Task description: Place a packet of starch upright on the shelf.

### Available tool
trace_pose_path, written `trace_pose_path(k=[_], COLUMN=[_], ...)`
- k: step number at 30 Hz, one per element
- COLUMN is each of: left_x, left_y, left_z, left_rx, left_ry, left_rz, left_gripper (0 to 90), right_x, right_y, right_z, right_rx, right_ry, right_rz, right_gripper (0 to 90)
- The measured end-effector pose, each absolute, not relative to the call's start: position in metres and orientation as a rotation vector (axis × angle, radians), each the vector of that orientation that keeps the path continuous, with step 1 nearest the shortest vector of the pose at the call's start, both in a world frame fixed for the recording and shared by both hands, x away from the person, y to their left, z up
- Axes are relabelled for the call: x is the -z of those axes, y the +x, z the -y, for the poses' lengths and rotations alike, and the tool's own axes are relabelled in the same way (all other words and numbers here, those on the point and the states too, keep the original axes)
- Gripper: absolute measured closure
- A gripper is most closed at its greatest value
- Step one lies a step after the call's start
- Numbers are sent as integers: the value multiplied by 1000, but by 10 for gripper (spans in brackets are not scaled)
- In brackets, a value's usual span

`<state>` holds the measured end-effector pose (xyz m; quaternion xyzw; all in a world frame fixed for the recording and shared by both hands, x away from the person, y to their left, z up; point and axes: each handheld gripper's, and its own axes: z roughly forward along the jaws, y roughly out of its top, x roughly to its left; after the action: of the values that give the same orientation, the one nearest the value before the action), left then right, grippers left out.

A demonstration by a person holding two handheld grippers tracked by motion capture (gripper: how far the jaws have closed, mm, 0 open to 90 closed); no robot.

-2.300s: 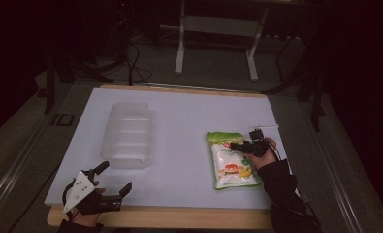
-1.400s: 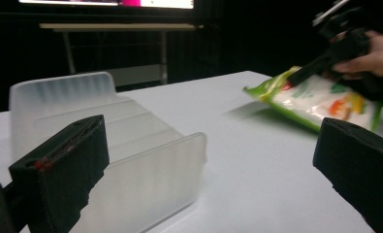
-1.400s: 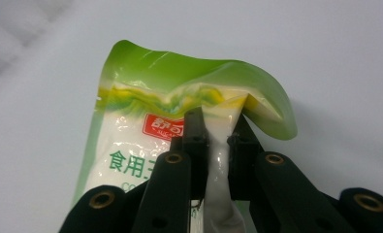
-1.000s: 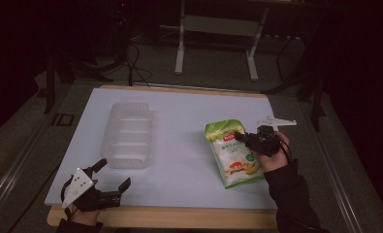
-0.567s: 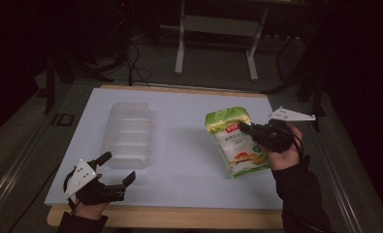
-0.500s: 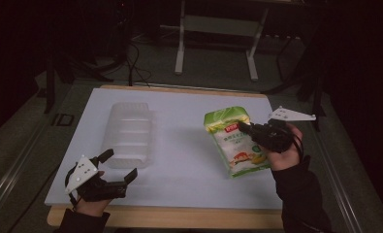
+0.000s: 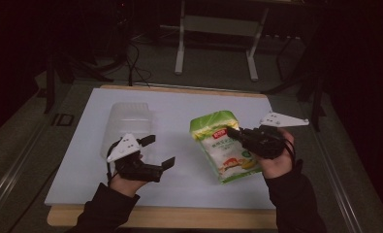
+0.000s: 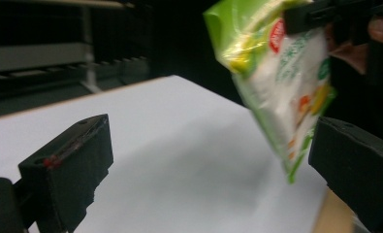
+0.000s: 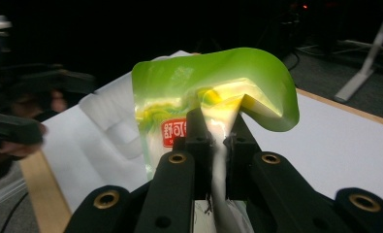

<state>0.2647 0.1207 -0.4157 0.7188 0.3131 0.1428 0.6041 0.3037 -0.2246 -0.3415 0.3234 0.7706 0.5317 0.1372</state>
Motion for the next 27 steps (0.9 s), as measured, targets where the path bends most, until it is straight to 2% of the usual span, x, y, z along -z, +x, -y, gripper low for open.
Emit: trace_pose_path(k=[6,13,15,20,23,27], left_x=[414,405,405,408,410,410], left_y=[285,300,302,305,309,313], left_z=[-94,-70,-66,-61,-65,-62], left_rx=[-181,-133,-126,-74,-29,25], left_ry=[1681,1703,1703,1709,1689,1693], left_rz=[-688,-655,-647,-611,-621,-612], left_gripper=[107,147,188,359,531,646], right_x=[340,341,341,341,342,344], right_y=[299,296,295,294,295,295], right_z=[213,207,205,204,207,209], right_rx=[-1541,-1554,-1558,-1559,-1564,-1572], right_ry=[892,865,860,847,856,864], right_rz=[-2244,-2257,-2260,-2266,-2265,-2266], right_gripper=[844,844,844,844,844,845])
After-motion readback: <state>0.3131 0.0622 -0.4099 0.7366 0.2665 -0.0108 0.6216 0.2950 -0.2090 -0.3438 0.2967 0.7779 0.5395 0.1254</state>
